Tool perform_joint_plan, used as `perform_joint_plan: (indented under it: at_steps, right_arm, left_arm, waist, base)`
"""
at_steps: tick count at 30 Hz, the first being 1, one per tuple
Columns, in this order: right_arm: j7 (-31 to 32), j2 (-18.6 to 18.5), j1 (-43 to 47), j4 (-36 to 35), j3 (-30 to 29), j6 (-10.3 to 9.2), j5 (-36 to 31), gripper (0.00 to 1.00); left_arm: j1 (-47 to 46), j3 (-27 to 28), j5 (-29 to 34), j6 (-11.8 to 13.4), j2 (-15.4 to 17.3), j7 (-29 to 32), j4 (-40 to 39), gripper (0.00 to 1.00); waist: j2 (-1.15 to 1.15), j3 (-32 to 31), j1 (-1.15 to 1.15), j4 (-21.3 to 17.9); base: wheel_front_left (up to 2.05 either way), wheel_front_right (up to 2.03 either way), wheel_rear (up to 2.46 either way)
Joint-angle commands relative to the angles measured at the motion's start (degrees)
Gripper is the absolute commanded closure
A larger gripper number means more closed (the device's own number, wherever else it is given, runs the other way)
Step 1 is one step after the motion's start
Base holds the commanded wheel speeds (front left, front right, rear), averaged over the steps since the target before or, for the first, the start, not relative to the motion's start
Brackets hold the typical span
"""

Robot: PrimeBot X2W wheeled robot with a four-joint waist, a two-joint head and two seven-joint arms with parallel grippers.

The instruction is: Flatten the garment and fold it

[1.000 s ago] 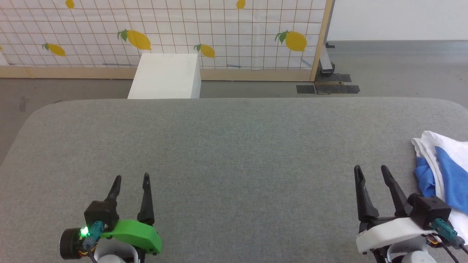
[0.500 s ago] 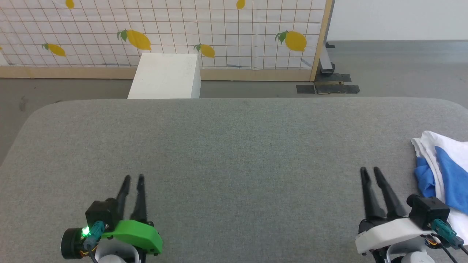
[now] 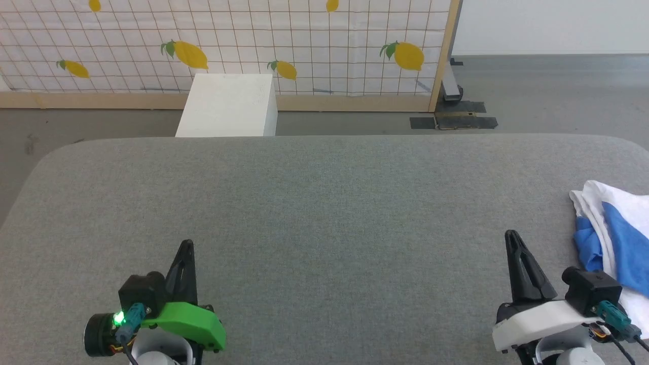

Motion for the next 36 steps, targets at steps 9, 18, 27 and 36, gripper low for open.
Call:
perform_joint_plan:
  at_steps: [9,18,27,36]
  right_arm:
    - [1.4,0.0,0.2,-1.4,0.1,-0.02,-1.5,1.0]
    - [2.4,0.0,0.3,-2.2,0.2,-0.02,-2.3,1.0]
    - [3.5,0.0,0.4,-3.1,0.2,-0.03,-3.2,1.0]
    - [4.5,0.0,0.5,-4.0,0.3,-0.03,-4.1,1.0]
  left_arm:
    - [0.6,0.1,1.3,0.3,-0.3,1.3,-1.5,1.0]
    - [0.9,0.2,1.9,0.5,-0.4,2.3,-2.6,1.0]
    - [1.1,0.2,2.5,0.7,-0.6,3.3,-3.7,1.0]
    - [1.4,0.2,3.1,0.8,-0.7,4.4,-4.8,1.0]
  waist:
    - [0.0,0.1,0.0,-0.1]
    - [0.0,0.2,0.0,-0.3]
    - [0.0,0.2,0.0,-0.4]
    - [0.0,0.3,0.0,-0.6]
  base:
    - [0.0,0.0,0.0]
    - [0.0,0.0,0.0]
    - [0.0,0.0,0.0]
    - [0.0,0.0,0.0]
